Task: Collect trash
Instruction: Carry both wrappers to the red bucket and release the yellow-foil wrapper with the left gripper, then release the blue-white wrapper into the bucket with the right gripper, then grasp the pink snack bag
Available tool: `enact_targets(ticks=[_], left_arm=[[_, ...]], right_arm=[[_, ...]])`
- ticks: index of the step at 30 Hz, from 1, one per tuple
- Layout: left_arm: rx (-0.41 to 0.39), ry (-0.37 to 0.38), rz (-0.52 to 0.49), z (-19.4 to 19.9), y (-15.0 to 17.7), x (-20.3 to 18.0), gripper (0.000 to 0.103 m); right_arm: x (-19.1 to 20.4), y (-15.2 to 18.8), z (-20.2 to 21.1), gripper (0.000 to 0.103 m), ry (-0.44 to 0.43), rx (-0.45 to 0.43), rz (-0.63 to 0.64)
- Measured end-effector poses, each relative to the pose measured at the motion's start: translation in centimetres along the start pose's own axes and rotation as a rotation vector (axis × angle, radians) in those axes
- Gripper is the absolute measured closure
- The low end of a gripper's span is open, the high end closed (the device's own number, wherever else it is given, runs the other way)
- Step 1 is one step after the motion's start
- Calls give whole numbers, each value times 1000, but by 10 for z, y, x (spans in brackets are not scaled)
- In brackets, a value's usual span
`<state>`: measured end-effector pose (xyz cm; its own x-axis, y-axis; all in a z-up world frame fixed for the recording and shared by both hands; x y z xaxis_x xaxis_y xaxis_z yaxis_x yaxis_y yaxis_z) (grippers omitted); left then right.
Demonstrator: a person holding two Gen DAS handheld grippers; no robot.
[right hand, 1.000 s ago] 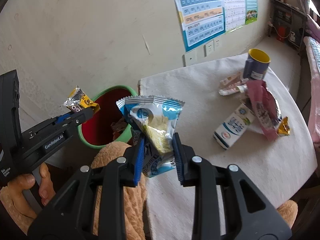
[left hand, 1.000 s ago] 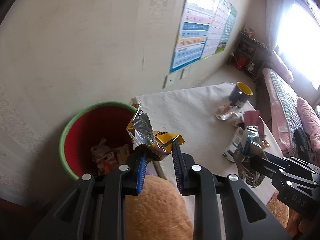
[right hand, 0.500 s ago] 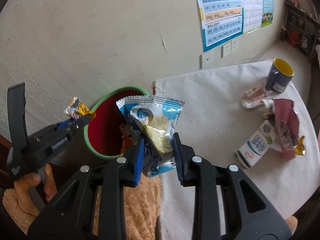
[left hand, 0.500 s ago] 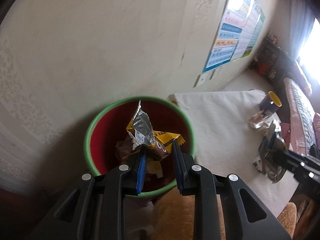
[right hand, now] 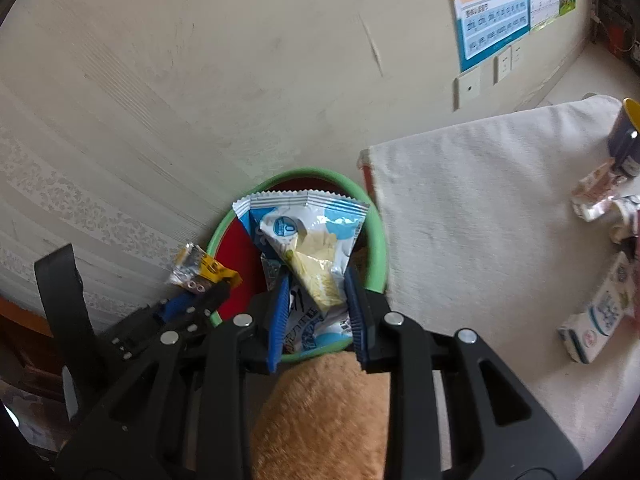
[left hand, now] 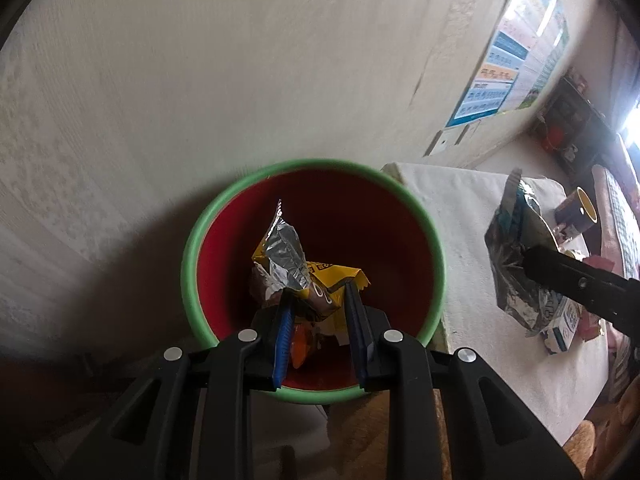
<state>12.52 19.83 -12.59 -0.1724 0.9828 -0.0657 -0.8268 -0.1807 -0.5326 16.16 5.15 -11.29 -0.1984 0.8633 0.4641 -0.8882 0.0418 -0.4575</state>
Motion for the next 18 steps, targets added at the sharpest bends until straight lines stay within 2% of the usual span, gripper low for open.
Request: enact_targets(ticks=[2,3,4,5,7,11,14,17,18], left_arm=[[6,-16,5,-3,0,4,78],[7,-20,7,-5,-1,7,78],[11,-31,13,-7,-1,9,70],[11,-34,18,-7,0,10,58],[-3,-35,34,-6,1,13,44],[6,-36,24,-7,4,10,40],[9,-20,23,-4,7,7,40],[-6,-8,-9,3,11,-1,40],[-10,-8,-16,5,13,-3,40]], right_arm=[[3,-2,-4,71,-10,3,-5],[5,-3,-6,63,-17,5,-5],[8,-4,-8,55,-23,4,-4],[10,-4,-7,53,-26,0,-3],[14,-3,-5,48,-40,-5,0],[17,-3,-5,45,-73,2,-5],[9,0,10,45,-70,-29,9],[-21,4,36,45,19,-93,37],[-39,7,50,45,74,-125,38]])
Point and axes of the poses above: each gripper's, at about its wrist camera, not at the fingertips, and z roughly against the way its jaws point, x to its left, y to its underside, the point moved 3 cm from there along -z, roughly the way its jaws point, and after that the axes turned 4 degrees about -x, right-handed, at the moved point
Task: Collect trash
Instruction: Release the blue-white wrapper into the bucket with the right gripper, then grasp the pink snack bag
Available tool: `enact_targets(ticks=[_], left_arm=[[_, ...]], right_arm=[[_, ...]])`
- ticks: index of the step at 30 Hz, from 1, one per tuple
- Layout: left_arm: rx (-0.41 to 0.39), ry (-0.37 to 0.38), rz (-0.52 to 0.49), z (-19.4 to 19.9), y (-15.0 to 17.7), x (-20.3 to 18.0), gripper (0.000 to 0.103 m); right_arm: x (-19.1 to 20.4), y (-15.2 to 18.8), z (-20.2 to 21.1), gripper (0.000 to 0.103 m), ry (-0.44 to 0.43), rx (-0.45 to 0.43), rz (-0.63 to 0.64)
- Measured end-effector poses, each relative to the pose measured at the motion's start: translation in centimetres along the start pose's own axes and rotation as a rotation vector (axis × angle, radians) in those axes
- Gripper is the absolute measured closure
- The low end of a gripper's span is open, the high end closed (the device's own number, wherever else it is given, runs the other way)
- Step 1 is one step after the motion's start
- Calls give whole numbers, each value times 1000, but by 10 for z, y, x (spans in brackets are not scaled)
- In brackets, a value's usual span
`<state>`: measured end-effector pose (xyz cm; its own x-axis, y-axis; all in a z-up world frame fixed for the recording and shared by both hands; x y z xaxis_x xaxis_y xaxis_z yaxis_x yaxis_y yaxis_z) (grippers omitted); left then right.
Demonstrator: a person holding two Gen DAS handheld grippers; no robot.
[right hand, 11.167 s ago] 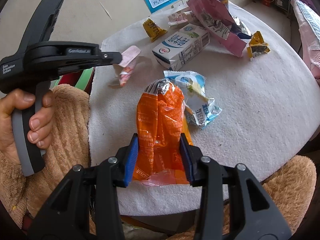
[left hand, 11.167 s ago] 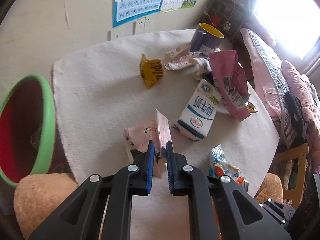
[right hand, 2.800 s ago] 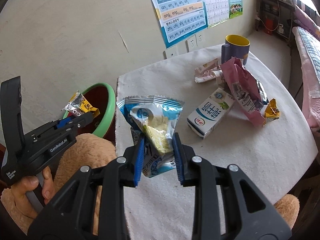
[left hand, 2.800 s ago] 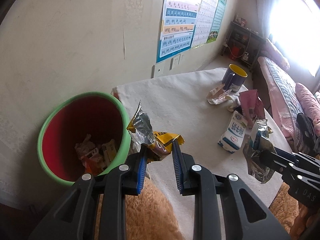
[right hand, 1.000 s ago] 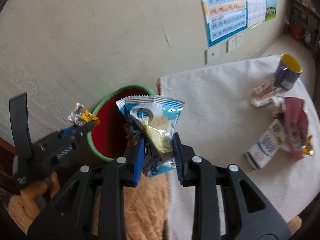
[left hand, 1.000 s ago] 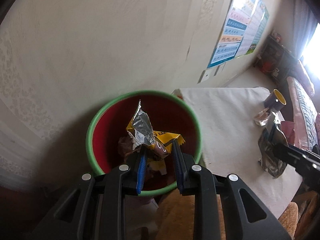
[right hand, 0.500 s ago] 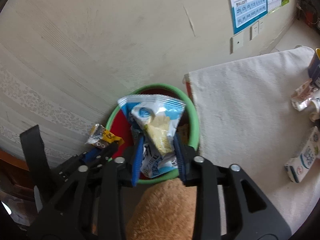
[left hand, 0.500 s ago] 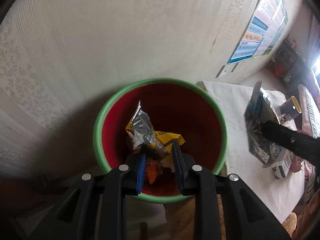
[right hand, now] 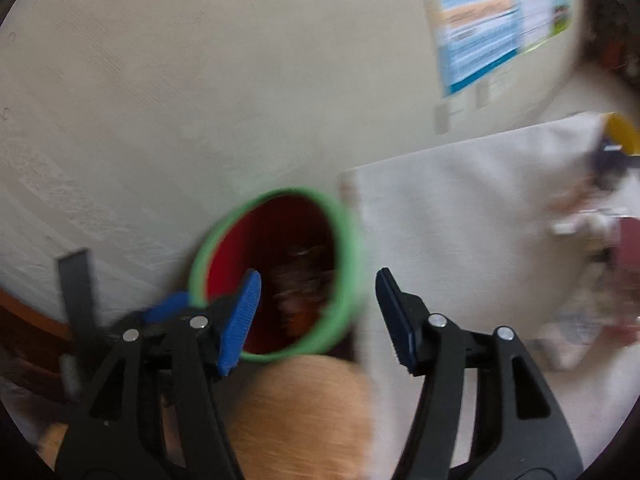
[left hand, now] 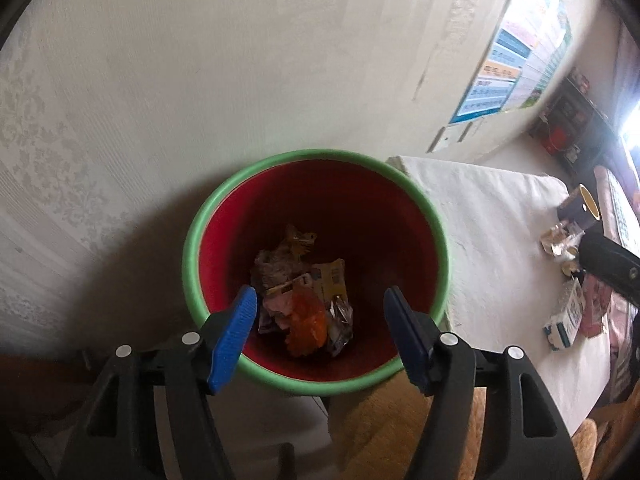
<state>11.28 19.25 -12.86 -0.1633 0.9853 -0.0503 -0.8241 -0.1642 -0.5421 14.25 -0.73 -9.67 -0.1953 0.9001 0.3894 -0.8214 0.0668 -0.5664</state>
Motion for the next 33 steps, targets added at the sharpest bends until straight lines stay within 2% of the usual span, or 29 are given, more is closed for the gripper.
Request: enact_targets(ticks=[3,6,9,11,15,16,17,18,21,25,29,33], left_arm=[[1,20,-2,4,4,-9,40],[4,46,-17,6,6,-24,40],[-1,72,-52,10,6,-46,40],[-1,99,-74,15,8,-64,40],[9,132,-131,20,15,-92,40],[11,135,-145,22,17,-99,40],[15,139,-160,23,19,-106,40],[19,145,-173,24,21,-113,40],[24,158,-218,26,26,-136,40],[27,197,-287,28,32,-174,40],[25,269,-401,25,40,-228,40],[56,328,-496,10,52,-282,40]], right_arm=[[-53,4,29,43,160,-65,-1],[-123,7,56,40,395,-103,5],[-183,5,69,36,536,-110,-35],[-217,4,66,35,579,-80,-63],[-258,9,38,35,563,33,-84],[-263,12,30,40,553,51,-81],[-263,15,27,50,537,62,-83],[-265,18,22,69,492,78,-94],[-256,21,28,78,426,54,-105],[-245,30,66,80,331,-34,-155],[-243,47,103,80,284,-90,-244],[-251,92,132,80,241,-100,-395]])
Point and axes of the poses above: each gripper's, at about its wrist camera, not at the fingertips, and z roughly against the way its jaws point, x to its left, y to its underside, the point moved 3 cm from there along -z, roughly the way its jaws point, and after that the axes turned 4 degrees about -x, right-handed, at the moved point
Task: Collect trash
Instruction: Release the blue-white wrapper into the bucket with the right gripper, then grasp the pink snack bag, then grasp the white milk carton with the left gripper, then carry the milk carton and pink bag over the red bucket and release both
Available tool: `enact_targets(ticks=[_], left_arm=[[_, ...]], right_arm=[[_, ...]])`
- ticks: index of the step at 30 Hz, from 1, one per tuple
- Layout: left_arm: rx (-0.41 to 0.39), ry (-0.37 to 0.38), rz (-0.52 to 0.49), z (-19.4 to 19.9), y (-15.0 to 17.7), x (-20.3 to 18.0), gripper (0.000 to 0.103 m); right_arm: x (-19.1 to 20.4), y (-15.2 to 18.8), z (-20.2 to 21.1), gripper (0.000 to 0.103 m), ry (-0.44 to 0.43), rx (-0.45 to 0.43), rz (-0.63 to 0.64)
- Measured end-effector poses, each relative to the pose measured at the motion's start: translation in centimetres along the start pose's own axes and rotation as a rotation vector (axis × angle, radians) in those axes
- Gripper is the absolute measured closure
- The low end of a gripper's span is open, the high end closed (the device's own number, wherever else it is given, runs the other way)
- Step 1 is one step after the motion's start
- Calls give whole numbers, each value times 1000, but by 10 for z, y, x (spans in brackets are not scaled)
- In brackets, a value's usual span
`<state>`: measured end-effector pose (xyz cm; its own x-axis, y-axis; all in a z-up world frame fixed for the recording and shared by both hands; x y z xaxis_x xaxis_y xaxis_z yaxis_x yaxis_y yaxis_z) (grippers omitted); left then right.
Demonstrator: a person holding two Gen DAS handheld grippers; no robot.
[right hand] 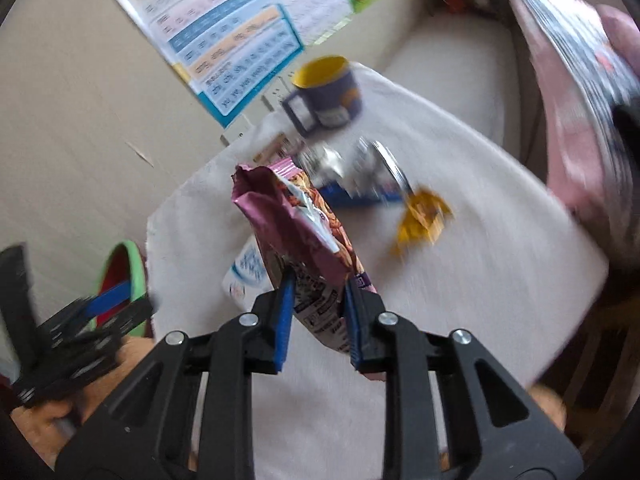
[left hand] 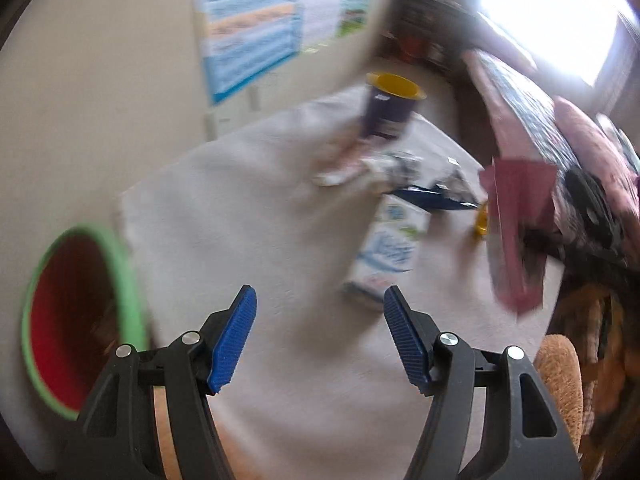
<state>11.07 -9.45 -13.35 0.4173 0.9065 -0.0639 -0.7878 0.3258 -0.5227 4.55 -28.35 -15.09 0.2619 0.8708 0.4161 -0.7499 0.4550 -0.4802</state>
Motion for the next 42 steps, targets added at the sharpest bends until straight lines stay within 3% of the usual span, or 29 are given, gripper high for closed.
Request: enact_targets(ticks=[4,7,12,15,25,30,35,42], left_arm=[[50,35,-71,-38,-17,-39,40],[85,19,-86,-64,-25,-52,40],[220,-44,-34,-112,-16,-48,40],[244,-77,-6,-124,-9,-39,40],[141,-65,43,-74,2,-24,43],[86,-11,153,-33,3,-7,43],[-14,-41,151,13,8,8,43],[-96,-90,138,48,4,29,43]], right_arm=[[-22,31,14,79,16,17,-72],[-35,45,19,79,18,29,-119],[-42,56,22,79,12,43,-147],[-42,60,27,79,10,38,-138],[-33,65,19,79,-14,63,-126],[-17,62,14,79,-29,71,-92],[9,51,14,79,-46,55,-38],[39,42,13,78,-55,27,9]])
Point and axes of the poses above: each gripper's, at about its wrist camera, not at the fingertips, and z roughly against the way its jaws point, x to its left, y to its underside, the point moved 3 cm from there along -z, roughly the way its jaws point, and after that the axes turned 4 degrees about -x, right-handed, at the moved point
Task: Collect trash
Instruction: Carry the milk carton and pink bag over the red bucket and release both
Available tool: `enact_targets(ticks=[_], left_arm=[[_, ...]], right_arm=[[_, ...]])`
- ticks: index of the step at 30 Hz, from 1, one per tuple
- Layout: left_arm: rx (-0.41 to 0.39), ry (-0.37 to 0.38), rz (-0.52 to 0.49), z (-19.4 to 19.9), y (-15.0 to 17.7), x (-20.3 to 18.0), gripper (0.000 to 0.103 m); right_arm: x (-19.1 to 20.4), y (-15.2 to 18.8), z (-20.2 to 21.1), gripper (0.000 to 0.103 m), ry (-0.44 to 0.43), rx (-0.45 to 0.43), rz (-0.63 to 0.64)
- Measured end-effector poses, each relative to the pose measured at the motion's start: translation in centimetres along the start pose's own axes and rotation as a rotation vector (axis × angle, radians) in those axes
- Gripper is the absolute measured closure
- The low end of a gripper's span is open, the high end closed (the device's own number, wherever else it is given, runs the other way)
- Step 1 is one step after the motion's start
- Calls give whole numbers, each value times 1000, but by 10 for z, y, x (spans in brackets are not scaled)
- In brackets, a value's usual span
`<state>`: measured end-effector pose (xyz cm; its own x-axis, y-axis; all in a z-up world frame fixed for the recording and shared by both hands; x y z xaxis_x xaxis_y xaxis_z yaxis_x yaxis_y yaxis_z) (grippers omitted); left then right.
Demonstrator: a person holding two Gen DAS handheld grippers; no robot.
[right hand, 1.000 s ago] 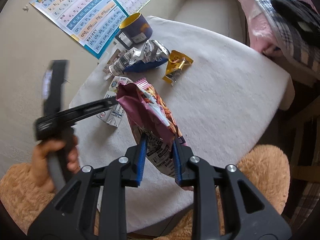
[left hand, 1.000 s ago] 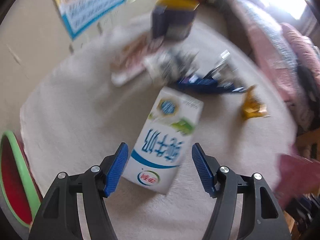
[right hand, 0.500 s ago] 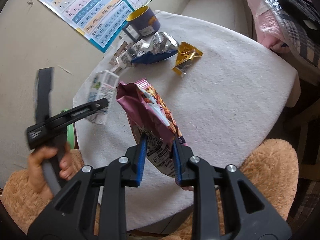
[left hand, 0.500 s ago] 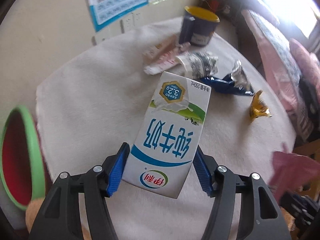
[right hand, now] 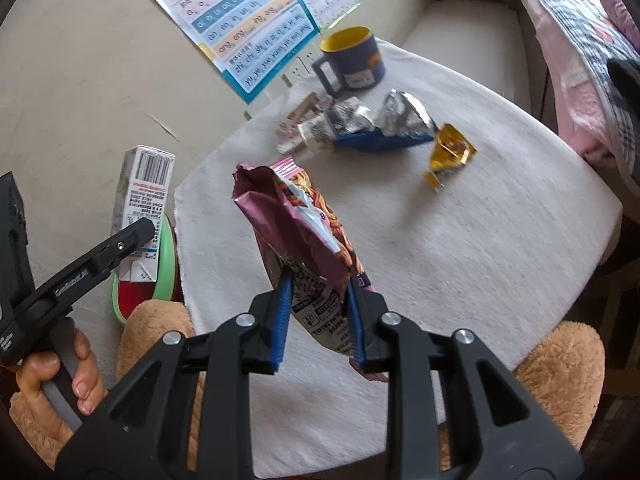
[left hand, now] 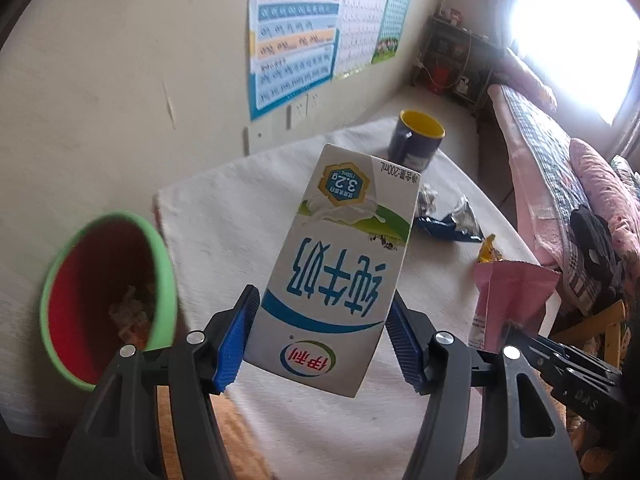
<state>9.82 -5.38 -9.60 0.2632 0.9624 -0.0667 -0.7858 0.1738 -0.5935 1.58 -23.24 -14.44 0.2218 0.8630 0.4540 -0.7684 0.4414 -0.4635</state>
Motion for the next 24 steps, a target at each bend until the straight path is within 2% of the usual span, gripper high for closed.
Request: enact_targets(ticks=[11,24], left_arm=[[-54,-5,1,22,-1,18,43],[-59,-19,49,25,5,41,43]], right_arm=[[37,-9,4,78,0,-21,56],[70,-13,-1,78,-14,-17,112]])
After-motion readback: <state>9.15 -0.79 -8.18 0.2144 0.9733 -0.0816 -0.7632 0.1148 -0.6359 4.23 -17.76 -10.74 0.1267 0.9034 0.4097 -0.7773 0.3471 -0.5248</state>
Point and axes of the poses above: each gripper's, at about its wrist camera, not at the fingertips, and z roughly against the way its jaws point, x to its left, y to its underside, the point moved 3 cm from there along -z, roughly the way its jaws point, and after that the axes turned 4 degrees about -x, right-handed, at the moved point
